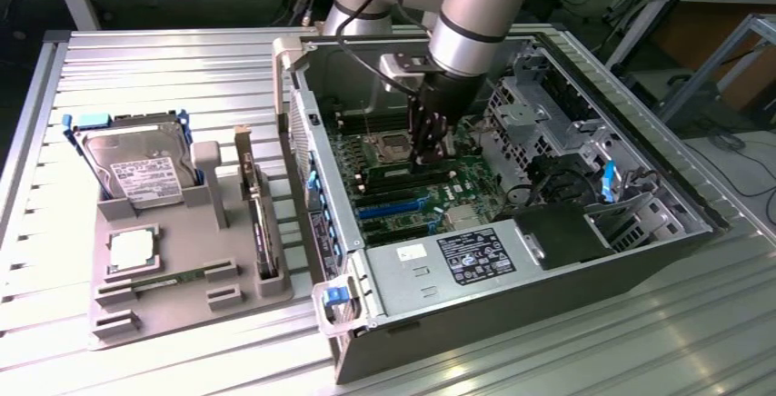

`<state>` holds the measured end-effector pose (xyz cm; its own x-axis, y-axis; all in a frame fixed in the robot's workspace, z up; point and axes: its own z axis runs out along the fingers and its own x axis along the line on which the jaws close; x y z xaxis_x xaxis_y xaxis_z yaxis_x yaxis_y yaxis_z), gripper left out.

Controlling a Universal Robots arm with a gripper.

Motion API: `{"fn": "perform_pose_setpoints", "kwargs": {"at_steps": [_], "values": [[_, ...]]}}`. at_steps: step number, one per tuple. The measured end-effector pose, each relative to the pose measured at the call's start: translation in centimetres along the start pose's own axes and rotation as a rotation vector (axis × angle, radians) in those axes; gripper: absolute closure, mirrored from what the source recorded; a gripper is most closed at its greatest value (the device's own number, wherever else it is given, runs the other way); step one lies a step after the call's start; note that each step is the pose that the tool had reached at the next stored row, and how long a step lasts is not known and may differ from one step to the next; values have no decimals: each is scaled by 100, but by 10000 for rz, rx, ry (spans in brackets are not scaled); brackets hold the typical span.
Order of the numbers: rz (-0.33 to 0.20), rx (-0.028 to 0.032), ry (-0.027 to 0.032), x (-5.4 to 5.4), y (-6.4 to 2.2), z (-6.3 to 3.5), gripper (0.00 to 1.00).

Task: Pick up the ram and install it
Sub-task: 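Insert the ram into the slot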

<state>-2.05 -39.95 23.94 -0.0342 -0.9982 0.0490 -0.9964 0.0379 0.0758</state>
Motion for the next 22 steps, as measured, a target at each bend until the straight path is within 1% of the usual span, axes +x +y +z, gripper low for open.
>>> {"fn": "perform_pose_setpoints", "kwargs": {"at_steps": [1, 7, 10, 22], "values": [[0, 1, 1, -1, 3, 28, 85], [2, 1, 3, 10, 3, 38, 85], [0, 0, 3, 8, 0, 82, 85], [1, 0, 3, 19, -11, 98, 85]]}}
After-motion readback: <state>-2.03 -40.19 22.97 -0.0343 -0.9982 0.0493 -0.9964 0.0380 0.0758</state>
